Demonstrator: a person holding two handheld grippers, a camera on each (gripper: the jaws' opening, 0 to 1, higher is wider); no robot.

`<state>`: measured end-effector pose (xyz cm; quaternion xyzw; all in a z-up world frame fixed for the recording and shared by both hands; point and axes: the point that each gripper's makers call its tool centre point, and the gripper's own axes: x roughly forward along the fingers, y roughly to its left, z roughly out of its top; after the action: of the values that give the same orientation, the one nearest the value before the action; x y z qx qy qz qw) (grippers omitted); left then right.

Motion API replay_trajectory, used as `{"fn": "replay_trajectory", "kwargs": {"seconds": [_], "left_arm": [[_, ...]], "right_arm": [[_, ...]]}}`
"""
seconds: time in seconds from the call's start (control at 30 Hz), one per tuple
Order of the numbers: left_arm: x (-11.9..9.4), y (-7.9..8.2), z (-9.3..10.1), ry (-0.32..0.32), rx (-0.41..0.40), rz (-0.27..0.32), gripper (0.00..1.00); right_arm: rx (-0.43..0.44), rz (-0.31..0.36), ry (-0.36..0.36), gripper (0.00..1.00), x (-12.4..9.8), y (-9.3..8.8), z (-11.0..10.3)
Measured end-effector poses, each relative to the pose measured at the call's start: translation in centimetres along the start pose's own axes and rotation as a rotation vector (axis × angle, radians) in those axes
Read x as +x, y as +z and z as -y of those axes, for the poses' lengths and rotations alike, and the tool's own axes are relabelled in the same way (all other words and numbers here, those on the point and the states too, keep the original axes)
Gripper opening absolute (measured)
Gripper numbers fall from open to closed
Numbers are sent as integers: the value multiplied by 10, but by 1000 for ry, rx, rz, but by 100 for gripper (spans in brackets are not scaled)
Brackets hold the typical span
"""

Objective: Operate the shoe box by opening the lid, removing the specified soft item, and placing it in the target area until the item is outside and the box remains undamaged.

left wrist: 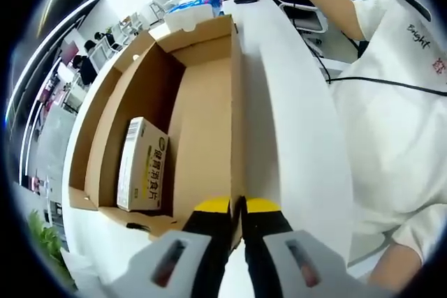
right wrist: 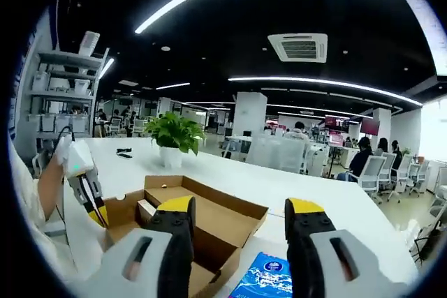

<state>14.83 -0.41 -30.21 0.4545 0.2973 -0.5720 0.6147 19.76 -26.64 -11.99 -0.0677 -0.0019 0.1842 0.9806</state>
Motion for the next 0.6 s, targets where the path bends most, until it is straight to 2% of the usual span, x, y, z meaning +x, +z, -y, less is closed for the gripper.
{"fn": "replay_trajectory", "kwargs": {"seconds": [0.07,0.13,0.2,0.3,0.33,0.4,0.47,0.5,0.53,0.6], "left_arm": [[0,1,0,5,-2,6,5],[0,1,-1,12,0,11,5],[0,1,0,11,5,14,5],[0,1,0,8,-8,16,5],[0,1,0,9,-8,15,5],[0,2,-1,16,-21,23,5],[0,2,-1,15,-17,27,5],[0,2,-1,16,-19,29,5],[0,2,0,18,-14,30,5],[0,2,0,24,15,33,5]], "right_arm": [[-5,21,14,45,-2,-2,-7],[-35,3,8,44,-1,-9,-8],[-33,-1,34,43,-1,-11,-13],[16,58,60,52,0,-4,-22],[16,58,87,52,0,-5,-29],[-20,43,78,48,2,-10,-34],[-76,35,20,45,0,-16,-30],[-68,56,-21,42,-2,-19,-28],[-42,69,-17,41,-3,-21,-31],[31,54,24,41,-3,-34,-41]]}}
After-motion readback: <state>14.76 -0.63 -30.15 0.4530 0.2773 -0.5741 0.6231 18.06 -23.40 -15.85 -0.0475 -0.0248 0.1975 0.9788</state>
